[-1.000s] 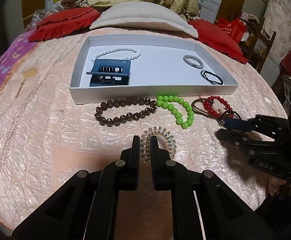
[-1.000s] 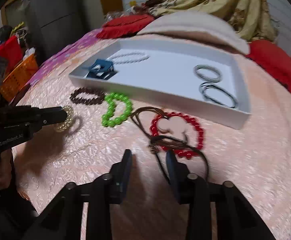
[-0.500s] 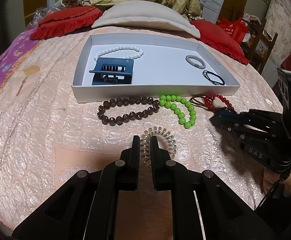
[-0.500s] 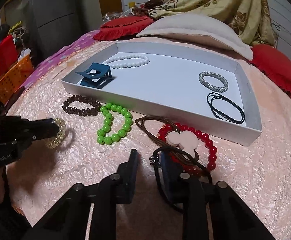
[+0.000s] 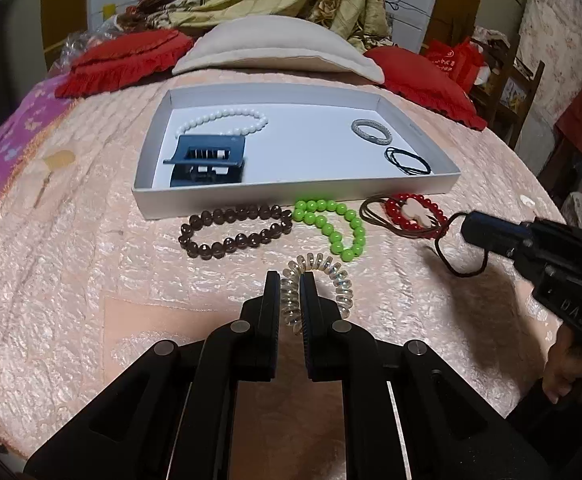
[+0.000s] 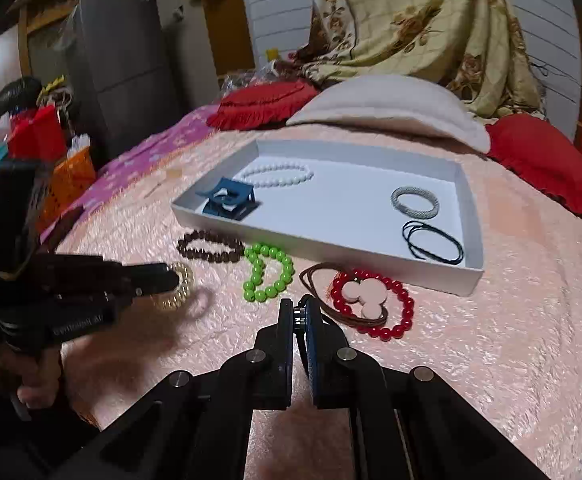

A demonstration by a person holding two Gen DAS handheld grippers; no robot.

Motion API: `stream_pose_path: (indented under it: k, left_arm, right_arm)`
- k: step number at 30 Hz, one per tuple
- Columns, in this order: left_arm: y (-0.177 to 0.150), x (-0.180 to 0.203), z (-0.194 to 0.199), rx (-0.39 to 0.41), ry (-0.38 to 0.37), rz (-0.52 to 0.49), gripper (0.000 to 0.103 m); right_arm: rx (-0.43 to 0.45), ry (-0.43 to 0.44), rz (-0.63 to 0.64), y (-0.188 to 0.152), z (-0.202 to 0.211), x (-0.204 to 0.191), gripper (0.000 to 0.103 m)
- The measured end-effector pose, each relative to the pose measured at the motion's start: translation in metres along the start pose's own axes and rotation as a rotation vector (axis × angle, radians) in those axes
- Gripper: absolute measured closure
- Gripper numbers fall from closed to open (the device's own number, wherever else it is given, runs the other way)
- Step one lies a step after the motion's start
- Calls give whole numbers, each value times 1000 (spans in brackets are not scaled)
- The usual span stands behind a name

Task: Organize jewelry
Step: 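Grasp the black elastic hair tie with the right gripper while the left gripper holds the gold coil, then carry the gold coil and the black hair tie over the white box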

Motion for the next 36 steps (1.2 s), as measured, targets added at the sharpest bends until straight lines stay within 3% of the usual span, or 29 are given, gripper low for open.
stream_pose_path:
  k: [12, 20, 36]
  left_arm:
    - [1, 6, 8, 37, 51, 29, 95]
    - [-4, 3, -1, 19, 69, 32, 95]
    - [2, 0, 4, 37, 25, 65, 95]
  right_arm:
    - [140, 4, -79, 8, 53, 1, 98]
    - [109, -12, -77, 7, 44, 0, 98]
    - [89, -40, -84, 4, 20, 3, 98]
Point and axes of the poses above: each gripper's, at about its wrist camera, not at the fingertips, and z roughly against the way its jaws point, x to its right, y to its top, the point moved 1 cm from there along -z, roughly the way its jaws point, and after that the axes turned 9 degrees about x, right-handed, at the moved point
